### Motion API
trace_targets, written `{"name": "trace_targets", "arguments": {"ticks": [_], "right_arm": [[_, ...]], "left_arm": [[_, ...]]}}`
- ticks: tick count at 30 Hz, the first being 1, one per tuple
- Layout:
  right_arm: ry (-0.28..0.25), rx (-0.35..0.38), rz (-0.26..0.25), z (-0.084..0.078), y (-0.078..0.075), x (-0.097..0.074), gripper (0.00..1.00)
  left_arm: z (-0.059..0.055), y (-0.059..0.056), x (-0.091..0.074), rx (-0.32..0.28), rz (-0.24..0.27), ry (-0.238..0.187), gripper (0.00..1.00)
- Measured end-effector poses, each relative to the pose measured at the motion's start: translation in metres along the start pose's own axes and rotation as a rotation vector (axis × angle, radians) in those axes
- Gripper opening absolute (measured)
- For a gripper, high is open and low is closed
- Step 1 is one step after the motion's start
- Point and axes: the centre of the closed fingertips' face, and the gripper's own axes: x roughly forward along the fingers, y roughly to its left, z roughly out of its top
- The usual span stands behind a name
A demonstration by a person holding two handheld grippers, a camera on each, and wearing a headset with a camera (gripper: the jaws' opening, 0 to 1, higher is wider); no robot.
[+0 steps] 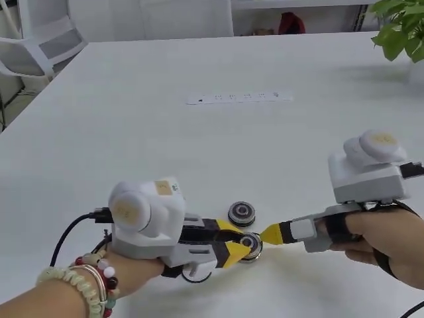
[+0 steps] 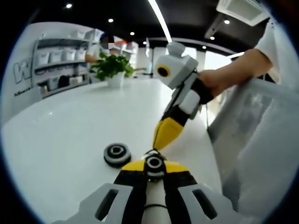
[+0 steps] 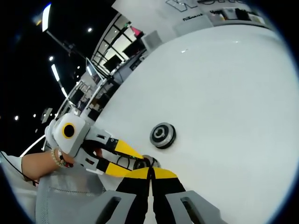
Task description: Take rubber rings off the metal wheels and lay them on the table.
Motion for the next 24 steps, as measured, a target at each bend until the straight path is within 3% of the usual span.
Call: {"name": "trace_targets", "arguments": {"ticks": [24], "right_arm": [[0.006,-0.012,0.045,0.003,0.017,0.006,0.00]], "left_arm": [[-0.001,0.001,0.001,0.036,0.005,0.025,0.13]]}}
